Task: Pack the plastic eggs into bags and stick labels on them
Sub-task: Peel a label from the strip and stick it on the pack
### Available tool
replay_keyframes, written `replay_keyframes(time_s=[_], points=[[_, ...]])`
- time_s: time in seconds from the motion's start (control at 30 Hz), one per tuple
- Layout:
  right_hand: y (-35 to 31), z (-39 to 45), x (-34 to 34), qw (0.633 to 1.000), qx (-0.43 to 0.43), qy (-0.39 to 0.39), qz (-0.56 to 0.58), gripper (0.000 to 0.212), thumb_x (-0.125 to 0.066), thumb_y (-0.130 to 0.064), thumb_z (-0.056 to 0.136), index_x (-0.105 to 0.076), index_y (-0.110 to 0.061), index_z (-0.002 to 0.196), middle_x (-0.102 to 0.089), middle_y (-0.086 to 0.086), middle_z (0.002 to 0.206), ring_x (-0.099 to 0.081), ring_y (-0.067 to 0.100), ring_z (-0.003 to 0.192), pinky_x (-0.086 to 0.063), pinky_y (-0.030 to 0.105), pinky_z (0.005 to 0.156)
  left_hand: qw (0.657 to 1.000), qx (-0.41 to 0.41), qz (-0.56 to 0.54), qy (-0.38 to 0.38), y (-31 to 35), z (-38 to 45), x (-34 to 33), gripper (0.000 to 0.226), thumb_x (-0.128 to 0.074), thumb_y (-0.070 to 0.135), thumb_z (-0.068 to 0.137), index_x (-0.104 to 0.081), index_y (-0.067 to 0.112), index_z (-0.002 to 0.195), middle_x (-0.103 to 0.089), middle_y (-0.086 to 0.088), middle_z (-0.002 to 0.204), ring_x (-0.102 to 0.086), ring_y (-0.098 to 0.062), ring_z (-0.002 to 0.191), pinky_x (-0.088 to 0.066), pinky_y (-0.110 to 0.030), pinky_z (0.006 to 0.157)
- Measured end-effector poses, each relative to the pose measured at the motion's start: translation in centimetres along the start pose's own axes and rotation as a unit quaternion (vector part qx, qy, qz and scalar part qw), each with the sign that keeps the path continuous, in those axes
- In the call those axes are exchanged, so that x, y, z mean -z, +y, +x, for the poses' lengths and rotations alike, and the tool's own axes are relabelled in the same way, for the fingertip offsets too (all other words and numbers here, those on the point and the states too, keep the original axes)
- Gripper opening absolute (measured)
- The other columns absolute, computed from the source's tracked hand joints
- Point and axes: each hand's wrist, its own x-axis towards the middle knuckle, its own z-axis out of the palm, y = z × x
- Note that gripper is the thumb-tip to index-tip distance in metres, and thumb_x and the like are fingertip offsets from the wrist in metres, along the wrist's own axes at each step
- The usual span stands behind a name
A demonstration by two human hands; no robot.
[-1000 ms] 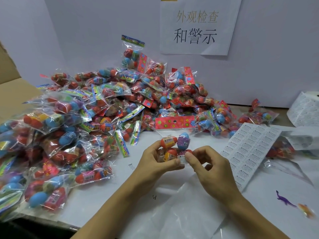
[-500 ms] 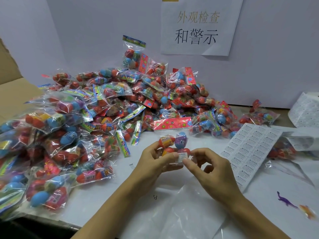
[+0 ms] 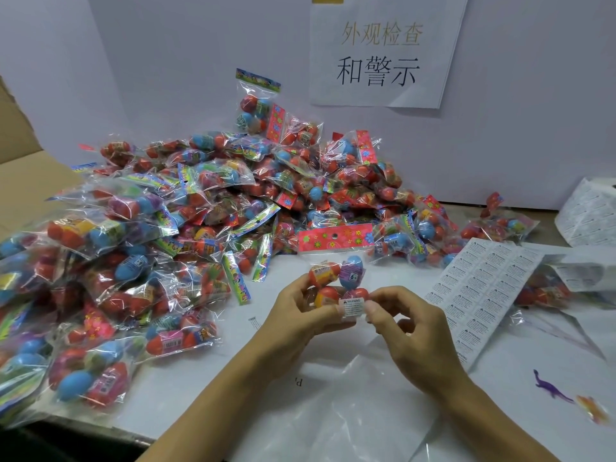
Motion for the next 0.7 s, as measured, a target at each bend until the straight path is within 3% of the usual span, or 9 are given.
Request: replay_keyframes(time_s=[0.13,0.3,0.37,0.47,0.57,0.63,0.7], points=[[-0.24,0.06,-0.15,0.999,-0.003,0.029,-0.020,0.026,-0.071,-0.054,0.082,-0.068,-0.028,0.080,-0.070,-0.017,0.074,-0.067,0.008,0.072,-0.047,0.016,0.053,0.999,-0.010,0.033,-0.012,-0.03,-0.20,-0.16,0.069,-0.083,0.005,0.077,-0.055,0.013,0.140,-0.073,-0.013,0.123,-0.070,-0.033,0.115,-0.058,-0.046,0.098],[0.02,0.18,-0.16,0.999,-0.014,0.023,-0.019,0.024,-0.067,-0.051,0.089,-0.068,-0.028,0.082,-0.071,-0.017,0.075,-0.067,0.010,0.072,-0.054,0.029,0.055,0.999,-0.013,0.036,-0.006,-0.05,-0.15,-0.22,0.067,-0.080,0.002,0.076,-0.056,0.014,0.138,-0.075,-0.010,0.119,-0.072,-0.031,0.110,-0.060,-0.039,0.091],[-0.05,0.14,-0.20,0.999,-0.008,0.024,-0.020,0.026,-0.068,-0.053,0.089,-0.068,-0.028,0.081,-0.071,-0.017,0.075,-0.067,0.009,0.072,-0.052,0.024,0.054,0.999,-0.015,0.043,-0.009,0.04,-0.16,-0.19,0.067,-0.082,0.003,0.078,-0.056,0.014,0.139,-0.074,-0.011,0.121,-0.071,-0.032,0.112,-0.059,-0.043,0.093],[0.06,0.23,-0.18,1.000,-0.022,0.019,-0.002,0.023,-0.064,-0.040,0.096,-0.068,-0.025,0.080,-0.071,-0.012,0.071,-0.066,0.010,0.068,-0.052,0.024,0.056,0.999,-0.016,0.038,-0.002,-0.10,-0.13,-0.27,0.065,-0.076,-0.004,0.078,-0.056,0.013,0.138,-0.073,-0.014,0.120,-0.072,-0.031,0.109,-0.060,-0.039,0.088],[-0.12,0.48,0.03,0.998,-0.040,0.022,0.040,0.026,-0.059,-0.049,0.089,-0.068,-0.025,0.086,-0.072,-0.011,0.077,-0.066,0.007,0.071,-0.049,0.015,0.057,1.000,-0.004,0.012,-0.012,-0.11,-0.22,-0.31,0.060,-0.068,0.005,0.078,-0.058,0.014,0.136,-0.072,-0.015,0.122,-0.072,-0.030,0.108,-0.060,-0.038,0.085],[-0.15,0.56,0.00,0.997,-0.062,0.015,0.051,0.036,-0.070,-0.061,0.084,-0.070,-0.027,0.094,-0.075,-0.011,0.084,-0.070,0.008,0.077,-0.052,0.022,0.061,0.999,0.008,0.015,-0.040,0.02,-0.47,-0.28,0.052,-0.072,0.018,0.080,-0.064,0.017,0.132,-0.072,-0.014,0.122,-0.072,-0.030,0.109,-0.060,-0.040,0.085],[-0.13,0.65,0.18,0.995,-0.082,0.006,0.060,0.036,-0.074,-0.057,0.076,-0.073,-0.025,0.094,-0.076,-0.007,0.084,-0.072,0.010,0.079,-0.054,0.025,0.061,0.997,0.013,0.044,-0.065,-0.07,-0.65,-0.34,0.043,-0.074,0.032,0.084,-0.069,0.025,0.126,-0.073,-0.011,0.121,-0.071,-0.030,0.111,-0.060,-0.041,0.087]])
